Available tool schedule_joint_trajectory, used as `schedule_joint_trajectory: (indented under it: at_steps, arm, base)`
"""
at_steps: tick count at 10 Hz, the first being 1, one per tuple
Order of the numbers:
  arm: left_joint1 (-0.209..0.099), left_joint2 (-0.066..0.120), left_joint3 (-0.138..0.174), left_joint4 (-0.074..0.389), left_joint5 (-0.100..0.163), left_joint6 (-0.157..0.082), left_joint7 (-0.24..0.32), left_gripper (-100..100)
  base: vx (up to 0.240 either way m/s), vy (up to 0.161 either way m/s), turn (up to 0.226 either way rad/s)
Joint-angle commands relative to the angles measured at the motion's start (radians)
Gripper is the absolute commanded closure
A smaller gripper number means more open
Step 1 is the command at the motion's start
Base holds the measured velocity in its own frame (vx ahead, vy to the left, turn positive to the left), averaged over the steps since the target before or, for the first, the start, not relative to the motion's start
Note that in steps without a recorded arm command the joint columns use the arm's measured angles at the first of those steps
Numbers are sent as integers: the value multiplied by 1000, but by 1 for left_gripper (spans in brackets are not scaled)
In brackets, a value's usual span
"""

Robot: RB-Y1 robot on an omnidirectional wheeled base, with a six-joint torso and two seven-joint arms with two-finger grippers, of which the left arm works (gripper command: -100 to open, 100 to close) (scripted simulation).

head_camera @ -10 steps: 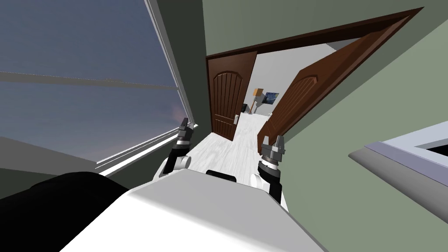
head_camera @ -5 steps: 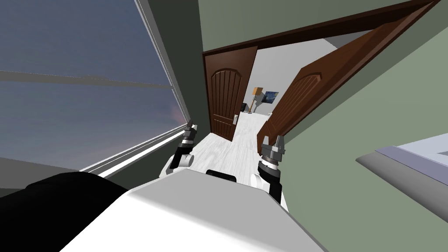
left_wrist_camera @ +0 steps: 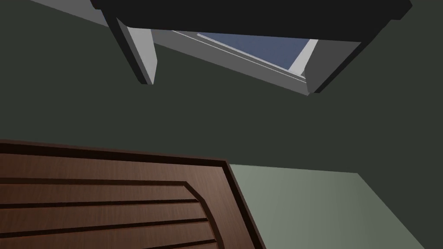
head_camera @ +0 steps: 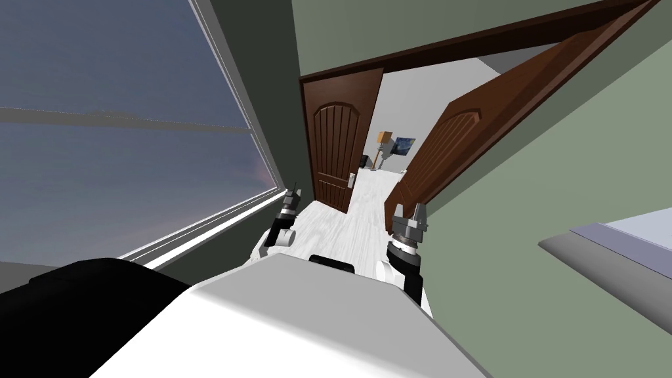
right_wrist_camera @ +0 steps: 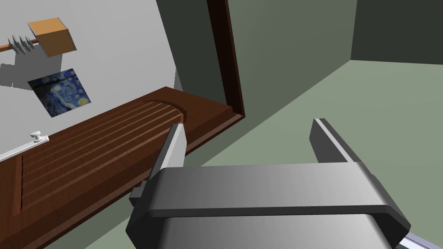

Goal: Push the door open

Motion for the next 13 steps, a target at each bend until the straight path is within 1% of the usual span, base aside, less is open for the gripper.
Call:
schedule_joint_trajectory:
  at_steps: [1, 2, 3, 7, 9, 10, 11, 13]
  arm:
    - [-34, 13, 3, 50, 8, -7, 5, -100]
    - [-53, 17, 2, 84, 11, -9, 6, -100]
    - [-53, 17, 2, 90, 11, -9, 6, -100]
    - [-135, 30, -7, 224, 22, -18, 8, -100]
    - [-179, 36, -11, 300, 29, -23, 9, -100]
    - [-201, 38, -13, 326, 32, -25, 10, -100]
    - [-201, 38, -13, 336, 32, -25, 10, -100]
    - [-245, 42, -17, 403, 38, -30, 11, -100]
  base:
    - [101, -28, -39]
    - [98, -32, -37]
    - [63, -12, -8]
    - [83, -17, -36]
    - [105, -14, -40]
    - [97, -31, -42]
    - [65, -20, -6]
    - [69, -19, -35]
